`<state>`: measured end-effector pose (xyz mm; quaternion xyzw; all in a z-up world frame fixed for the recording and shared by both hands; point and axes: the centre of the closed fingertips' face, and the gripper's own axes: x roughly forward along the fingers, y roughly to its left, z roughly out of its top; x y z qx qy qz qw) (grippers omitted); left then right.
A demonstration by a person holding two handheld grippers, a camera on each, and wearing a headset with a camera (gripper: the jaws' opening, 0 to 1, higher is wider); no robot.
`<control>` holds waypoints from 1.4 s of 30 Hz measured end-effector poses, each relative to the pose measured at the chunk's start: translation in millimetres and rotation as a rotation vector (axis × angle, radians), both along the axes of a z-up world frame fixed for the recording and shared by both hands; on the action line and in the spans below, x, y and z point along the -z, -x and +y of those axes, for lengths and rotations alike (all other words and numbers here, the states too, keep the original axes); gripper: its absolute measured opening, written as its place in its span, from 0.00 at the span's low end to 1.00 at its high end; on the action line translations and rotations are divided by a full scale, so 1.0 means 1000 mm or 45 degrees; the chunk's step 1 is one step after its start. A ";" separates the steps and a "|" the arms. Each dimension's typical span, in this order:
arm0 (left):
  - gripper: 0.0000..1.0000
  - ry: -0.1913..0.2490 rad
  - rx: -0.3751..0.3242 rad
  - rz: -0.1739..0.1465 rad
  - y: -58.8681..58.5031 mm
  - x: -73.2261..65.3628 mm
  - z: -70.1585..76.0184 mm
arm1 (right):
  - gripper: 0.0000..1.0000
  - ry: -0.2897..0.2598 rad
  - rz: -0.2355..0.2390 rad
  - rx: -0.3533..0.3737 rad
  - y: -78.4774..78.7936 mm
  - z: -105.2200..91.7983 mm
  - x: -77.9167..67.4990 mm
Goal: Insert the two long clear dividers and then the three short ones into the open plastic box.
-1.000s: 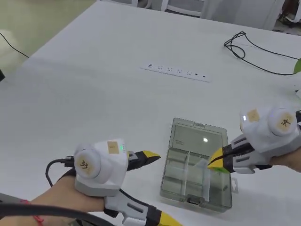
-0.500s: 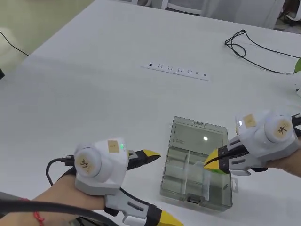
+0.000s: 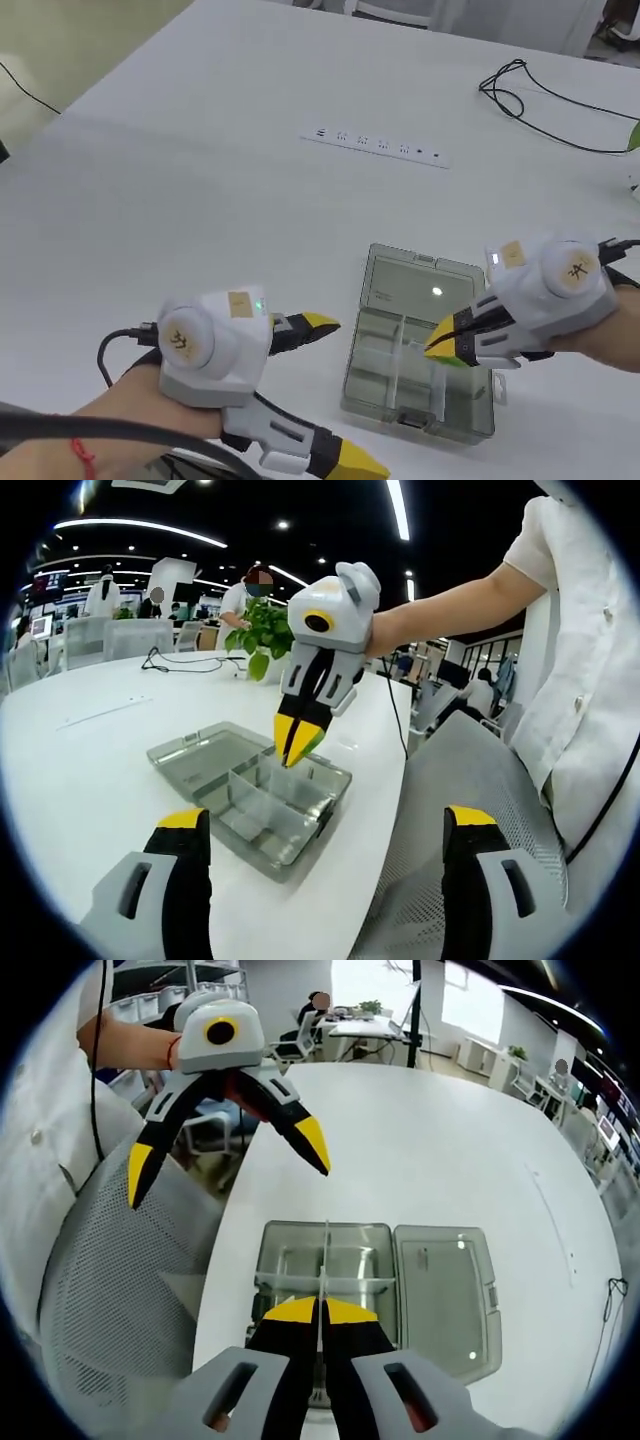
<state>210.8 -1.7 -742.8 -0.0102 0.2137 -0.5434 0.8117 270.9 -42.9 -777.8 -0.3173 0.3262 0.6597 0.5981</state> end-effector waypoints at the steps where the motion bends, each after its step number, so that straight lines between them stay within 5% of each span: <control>1: 0.99 0.001 -0.001 0.003 0.000 0.000 0.000 | 0.02 0.004 0.000 -0.002 0.000 0.000 0.001; 25: 1.00 0.004 -0.008 0.010 -0.003 0.001 0.003 | 0.03 0.093 0.024 -0.012 0.002 0.000 0.029; 42: 1.00 -0.019 -0.001 0.021 -0.002 0.006 0.006 | 0.03 0.132 0.010 -0.023 0.002 0.000 0.035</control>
